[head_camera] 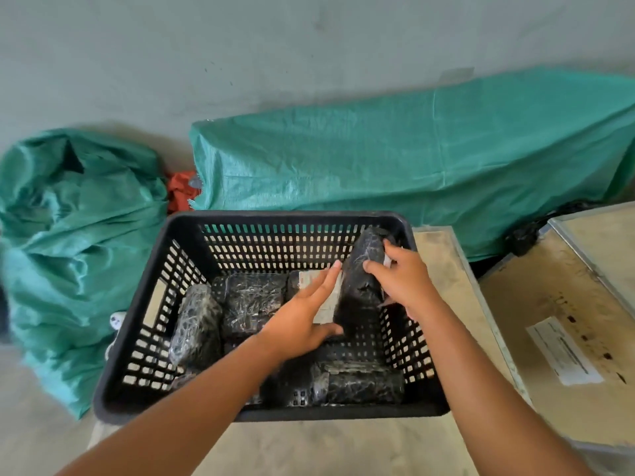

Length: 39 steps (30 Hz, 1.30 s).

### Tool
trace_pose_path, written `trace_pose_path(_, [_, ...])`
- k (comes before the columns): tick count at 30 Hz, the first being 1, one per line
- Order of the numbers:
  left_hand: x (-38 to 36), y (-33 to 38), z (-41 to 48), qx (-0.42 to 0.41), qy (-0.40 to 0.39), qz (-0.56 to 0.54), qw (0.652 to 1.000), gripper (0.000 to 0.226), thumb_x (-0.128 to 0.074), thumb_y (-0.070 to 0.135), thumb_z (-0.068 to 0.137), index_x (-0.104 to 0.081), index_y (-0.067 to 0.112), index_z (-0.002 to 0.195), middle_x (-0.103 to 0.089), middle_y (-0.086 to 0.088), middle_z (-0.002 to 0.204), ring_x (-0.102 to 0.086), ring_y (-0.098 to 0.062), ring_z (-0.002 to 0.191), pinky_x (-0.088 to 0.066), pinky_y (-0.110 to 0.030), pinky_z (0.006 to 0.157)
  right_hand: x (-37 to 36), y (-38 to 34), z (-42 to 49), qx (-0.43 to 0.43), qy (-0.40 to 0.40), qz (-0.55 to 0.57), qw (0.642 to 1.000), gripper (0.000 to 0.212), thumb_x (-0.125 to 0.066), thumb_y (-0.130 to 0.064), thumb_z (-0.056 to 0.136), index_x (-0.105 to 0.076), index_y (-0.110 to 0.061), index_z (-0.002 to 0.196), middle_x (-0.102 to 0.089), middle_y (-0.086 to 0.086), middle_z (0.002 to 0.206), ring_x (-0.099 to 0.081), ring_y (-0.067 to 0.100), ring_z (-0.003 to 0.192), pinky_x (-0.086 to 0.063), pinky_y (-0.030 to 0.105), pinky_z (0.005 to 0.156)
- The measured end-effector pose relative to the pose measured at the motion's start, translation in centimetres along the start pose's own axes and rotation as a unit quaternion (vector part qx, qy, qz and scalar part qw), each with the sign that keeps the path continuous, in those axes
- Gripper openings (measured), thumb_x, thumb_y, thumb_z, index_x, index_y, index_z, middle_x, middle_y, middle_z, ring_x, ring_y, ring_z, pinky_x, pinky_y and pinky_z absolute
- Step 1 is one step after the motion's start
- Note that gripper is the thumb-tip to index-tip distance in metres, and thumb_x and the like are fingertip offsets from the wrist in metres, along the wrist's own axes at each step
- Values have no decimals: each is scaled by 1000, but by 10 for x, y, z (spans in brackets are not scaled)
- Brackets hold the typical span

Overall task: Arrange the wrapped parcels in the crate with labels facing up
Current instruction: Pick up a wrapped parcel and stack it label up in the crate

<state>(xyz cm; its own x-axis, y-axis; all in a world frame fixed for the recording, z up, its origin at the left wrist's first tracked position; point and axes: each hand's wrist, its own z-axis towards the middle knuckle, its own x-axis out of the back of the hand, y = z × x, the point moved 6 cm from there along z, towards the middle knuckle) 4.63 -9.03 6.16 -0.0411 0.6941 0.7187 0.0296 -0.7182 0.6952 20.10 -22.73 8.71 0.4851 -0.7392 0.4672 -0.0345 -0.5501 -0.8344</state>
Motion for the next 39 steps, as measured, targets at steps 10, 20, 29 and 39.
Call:
trace_pose_path(10, [60, 48, -5, -130, 162, 71, 976, 102, -68, 15, 94, 5, 45, 158, -35, -29, 146, -57, -44, 113, -55, -45, 91, 19, -85, -46, 37, -98, 309, 945, 23, -74, -31, 94, -70, -33, 116, -78, 14, 108, -79, 34, 86, -65, 40, 66])
trace_pose_path(20, [84, 29, -23, -14, 127, -287, 949, 74, -58, 4, 100, -42, 63, 141, -52, -5, 144, -52, -4, 131, -44, -36, 112, 30, -64, -62, 209, -10, 60, 976, 50, -83, -40, 81, -65, -55, 125, -61, -20, 136, -54, -11, 118, -50, 16, 96])
trace_pose_path(29, [62, -24, 3, 113, -2, -408, 906, 82, -72, 17, 92, -29, 60, 149, -46, 33, 147, -54, 7, 127, -52, -21, 96, -20, -10, -25, 94, -164, 54, 981, 96, -95, -31, 67, -47, -47, 149, -46, -14, 156, -40, 9, 145, -34, 41, 121])
trace_pose_path(39, [-7, -75, 32, 215, -164, -139, 953, 116, -65, 19, 97, 37, 31, 150, -25, -4, 166, -35, -23, 144, -26, -38, 118, -86, 49, 27, 20, -207, -117, 971, 106, -91, -16, 76, -28, -21, 162, -34, 6, 163, -35, 22, 147, -30, 26, 114])
